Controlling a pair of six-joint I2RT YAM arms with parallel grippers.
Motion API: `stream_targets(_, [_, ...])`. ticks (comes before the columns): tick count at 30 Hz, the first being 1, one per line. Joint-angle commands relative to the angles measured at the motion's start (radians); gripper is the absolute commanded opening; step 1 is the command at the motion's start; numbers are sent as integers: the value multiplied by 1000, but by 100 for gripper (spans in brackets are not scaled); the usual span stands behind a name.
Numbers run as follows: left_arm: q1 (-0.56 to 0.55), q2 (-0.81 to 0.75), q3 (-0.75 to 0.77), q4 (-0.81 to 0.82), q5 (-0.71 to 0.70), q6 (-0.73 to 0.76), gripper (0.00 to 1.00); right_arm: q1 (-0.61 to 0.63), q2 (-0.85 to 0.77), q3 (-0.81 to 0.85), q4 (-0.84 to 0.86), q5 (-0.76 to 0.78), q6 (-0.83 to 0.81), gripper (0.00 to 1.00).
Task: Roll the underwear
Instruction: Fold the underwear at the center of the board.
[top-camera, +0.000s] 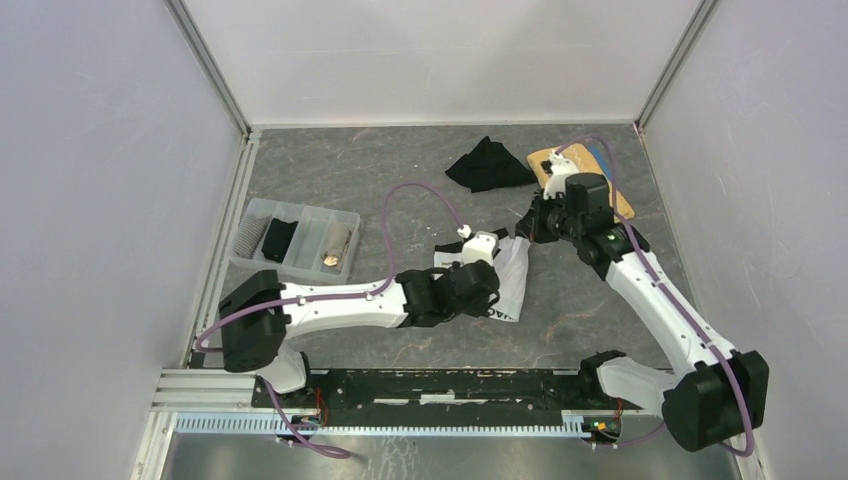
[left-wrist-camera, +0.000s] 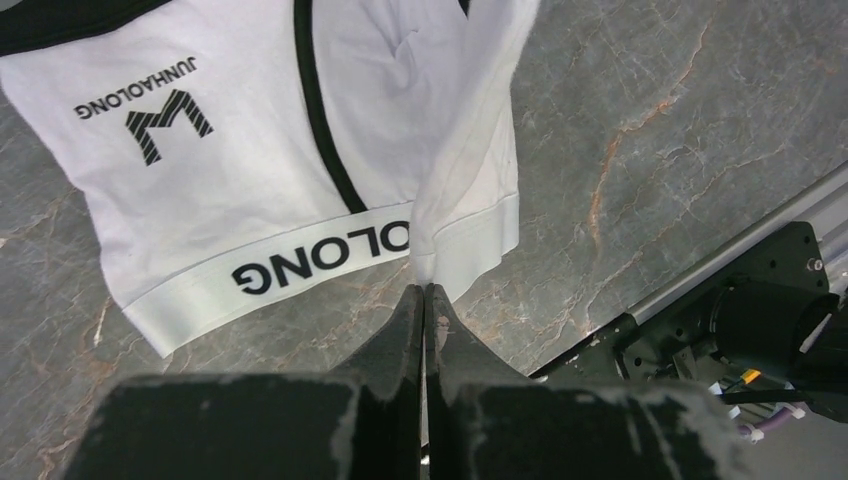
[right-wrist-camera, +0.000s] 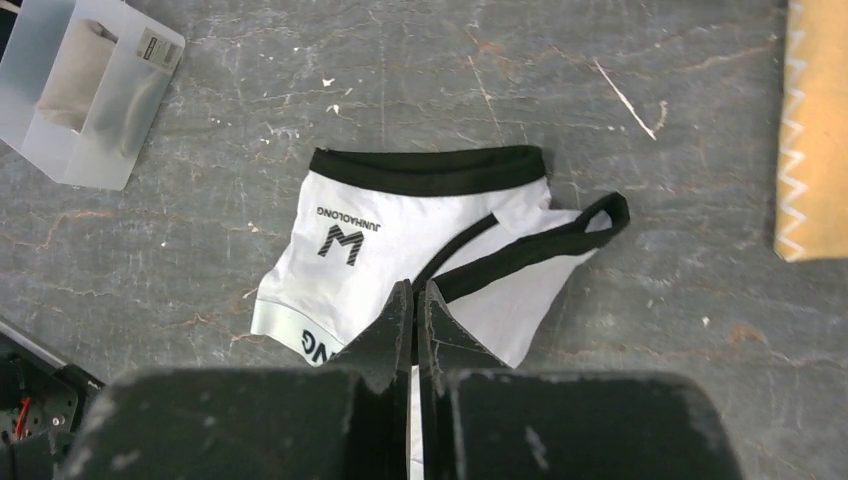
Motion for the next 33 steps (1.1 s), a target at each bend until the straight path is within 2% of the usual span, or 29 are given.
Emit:
stream_targets(1, [8,-88,-59,38,-47,-62,2,70,56,71,66,66,23,0])
stream_targets(11, [20,-209,-213,36,-102,-142,2,169,195,95,138,76,18,0])
stream_targets(17, [35,-239,-255,29,-115,-157,2,205,261,129,164,62,10,0])
stream_targets(33, [105,-271,-360,63,-115,-168,2,233,367,150,251,29,9,0])
